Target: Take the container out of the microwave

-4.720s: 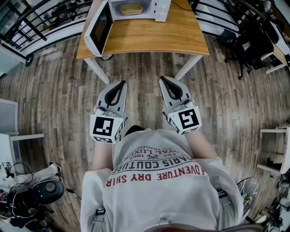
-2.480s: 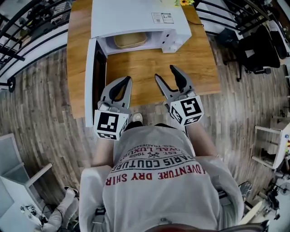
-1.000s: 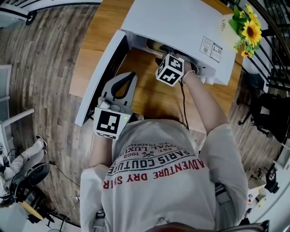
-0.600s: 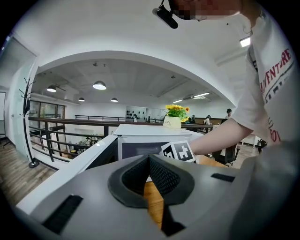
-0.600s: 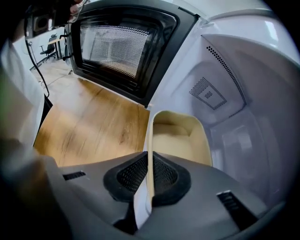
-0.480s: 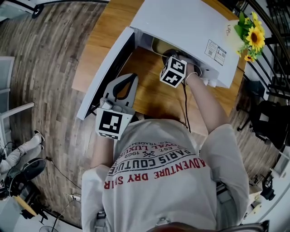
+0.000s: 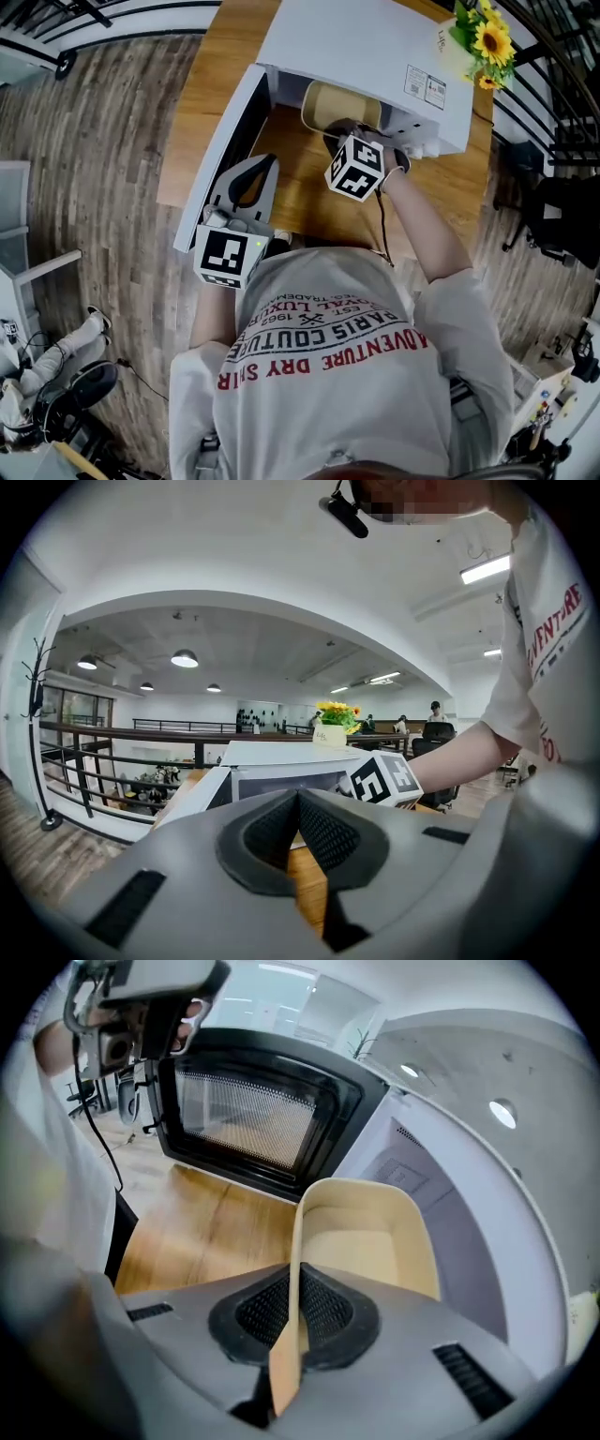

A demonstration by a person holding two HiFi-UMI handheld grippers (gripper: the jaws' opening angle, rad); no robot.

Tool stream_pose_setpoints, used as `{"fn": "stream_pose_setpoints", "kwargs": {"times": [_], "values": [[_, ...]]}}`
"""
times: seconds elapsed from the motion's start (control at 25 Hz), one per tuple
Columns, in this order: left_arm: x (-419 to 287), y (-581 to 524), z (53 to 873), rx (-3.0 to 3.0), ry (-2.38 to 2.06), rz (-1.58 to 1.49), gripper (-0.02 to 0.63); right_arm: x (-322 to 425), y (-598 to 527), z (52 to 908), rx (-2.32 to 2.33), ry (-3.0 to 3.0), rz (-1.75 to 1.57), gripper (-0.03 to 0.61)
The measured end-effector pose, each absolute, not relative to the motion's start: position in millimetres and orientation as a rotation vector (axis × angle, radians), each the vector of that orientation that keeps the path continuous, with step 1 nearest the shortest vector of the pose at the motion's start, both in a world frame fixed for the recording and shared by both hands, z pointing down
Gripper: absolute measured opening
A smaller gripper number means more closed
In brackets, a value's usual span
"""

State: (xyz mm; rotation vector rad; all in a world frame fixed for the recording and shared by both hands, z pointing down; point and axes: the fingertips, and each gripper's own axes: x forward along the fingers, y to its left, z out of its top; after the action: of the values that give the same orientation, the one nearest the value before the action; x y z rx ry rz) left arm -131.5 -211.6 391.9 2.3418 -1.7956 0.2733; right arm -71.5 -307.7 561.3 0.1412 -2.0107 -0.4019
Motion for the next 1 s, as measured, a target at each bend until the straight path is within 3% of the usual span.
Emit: {"fn": "stream_pose_setpoints", "kwargs": {"times": [1.0], "values": [[-113, -200, 350, 2.646, -1.597, 0.224, 0.014, 7, -244, 396, 1.003, -2.443, -0.064, 0.029]]}}
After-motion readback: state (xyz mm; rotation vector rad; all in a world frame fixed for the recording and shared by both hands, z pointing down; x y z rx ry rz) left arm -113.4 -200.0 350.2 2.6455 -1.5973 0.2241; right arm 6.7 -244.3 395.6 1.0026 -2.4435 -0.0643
